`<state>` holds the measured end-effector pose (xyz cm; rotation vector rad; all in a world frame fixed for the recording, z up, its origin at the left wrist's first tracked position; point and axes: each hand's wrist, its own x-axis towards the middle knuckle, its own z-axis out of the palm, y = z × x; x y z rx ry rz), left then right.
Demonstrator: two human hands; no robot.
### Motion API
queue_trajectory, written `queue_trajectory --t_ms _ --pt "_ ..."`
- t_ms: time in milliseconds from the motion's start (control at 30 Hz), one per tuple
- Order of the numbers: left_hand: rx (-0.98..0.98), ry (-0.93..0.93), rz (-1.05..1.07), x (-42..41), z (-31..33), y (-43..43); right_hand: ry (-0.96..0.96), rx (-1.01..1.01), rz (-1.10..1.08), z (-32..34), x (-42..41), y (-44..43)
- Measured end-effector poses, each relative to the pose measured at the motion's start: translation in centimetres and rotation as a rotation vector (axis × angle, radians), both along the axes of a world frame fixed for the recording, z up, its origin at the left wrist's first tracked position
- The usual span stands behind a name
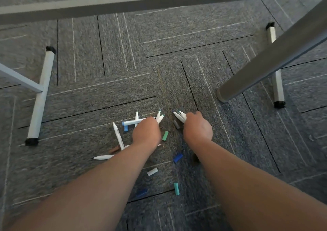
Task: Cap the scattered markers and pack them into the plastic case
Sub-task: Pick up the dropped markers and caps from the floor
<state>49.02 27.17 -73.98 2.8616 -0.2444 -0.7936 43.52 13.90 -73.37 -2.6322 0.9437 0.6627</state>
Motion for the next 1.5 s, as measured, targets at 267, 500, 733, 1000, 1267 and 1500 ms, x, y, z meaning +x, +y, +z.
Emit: queue_trajectory --t_ms 267,500,733,1000,1267,1500 --pt "-0.028 0.006 0.057 -0.3 0.6 -0.2 -0.075 0.073 -0.089 -0.1 -0.1 0.4" --pt "0.05 -0.131 -0.06 2.3 3.0 2.2 -0.135 0.266 -0.225 0.5 2.3 3.1" --pt "0.14 -0.16 -0.242 4.3 2.3 4.6 -0.143 0.394 -0.306 0.3 3.4 5.2" --pt "0.168 -0.134 -0.331 3.4 1.3 4.7 -0.13 0.41 -0.314 0.0 3.3 6.1" --pt "0.086 -0.103 -0.152 2.6 1.5 4.4 -0.132 0.431 -0.334 -0.3 3.1 6.3" --pt "0.018 -0.039 0.071 2.5 1.6 4.8 -0.151 0.46 -0.308 0.4 3.4 6.8"
